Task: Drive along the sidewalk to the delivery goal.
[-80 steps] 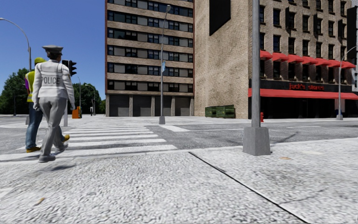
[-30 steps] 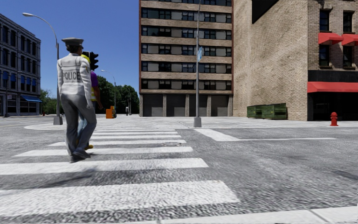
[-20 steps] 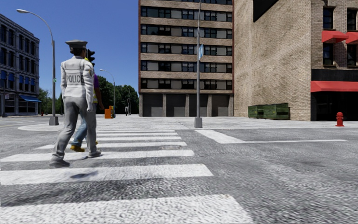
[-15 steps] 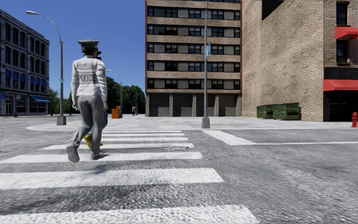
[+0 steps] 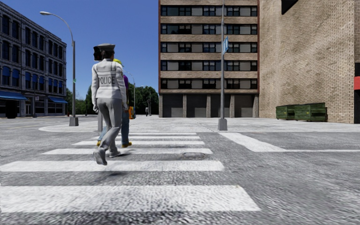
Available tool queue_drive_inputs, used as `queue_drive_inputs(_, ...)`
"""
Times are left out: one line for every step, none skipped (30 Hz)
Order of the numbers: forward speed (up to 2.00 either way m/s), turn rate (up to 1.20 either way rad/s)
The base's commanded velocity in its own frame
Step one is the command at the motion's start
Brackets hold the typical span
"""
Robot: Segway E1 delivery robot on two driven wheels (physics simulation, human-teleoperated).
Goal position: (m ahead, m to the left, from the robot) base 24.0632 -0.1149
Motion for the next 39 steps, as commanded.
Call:
queue_drive_inputs(1.3,0.0)
queue_drive_inputs(1.3,0.0)
queue_drive_inputs(1.3,0.0)
queue_drive_inputs(1.31,0.0)
queue_drive_inputs(1.31,0.0)
queue_drive_inputs(1.31,0.0)
queue_drive_inputs(1.31,0.0)
queue_drive_inputs(1.31,0.0)
queue_drive_inputs(1.31,0.0)
queue_drive_inputs(1.41,0.0)
queue_drive_inputs(1.41,0.0)
queue_drive_inputs(1.48,0.0)
queue_drive_inputs(1.5,0.0)
queue_drive_inputs(1.5,0.0)
queue_drive_inputs(1.5,0.0)
queue_drive_inputs(1.48,0.0)
queue_drive_inputs(1.47,0.0)
queue_drive_inputs(1.46,0.0)
queue_drive_inputs(1.46,0.0)
queue_drive_inputs(1.46,0.0)
queue_drive_inputs(1.45,0.0)
queue_drive_inputs(1.43,0.0)
queue_drive_inputs(1.43,0.0)
queue_drive_inputs(1.41,0.0)
queue_drive_inputs(1.35,0.0)
queue_drive_inputs(1.31,0.0)
queue_drive_inputs(1.31,0.0)
queue_drive_inputs(1.26,0.0)
queue_drive_inputs(1.23,0.0)
queue_drive_inputs(1.21,0.0)
queue_drive_inputs(1.21,0.0)
queue_drive_inputs(1.2,0.0)
queue_drive_inputs(1.2,0.0)
queue_drive_inputs(1.19,0.0)
queue_drive_inputs(1.19,0.0)
queue_drive_inputs(1.19,0.0)
queue_drive_inputs(1.19,0.0)
queue_drive_inputs(1.19,0.0)
queue_drive_inputs(1.19,0.0)
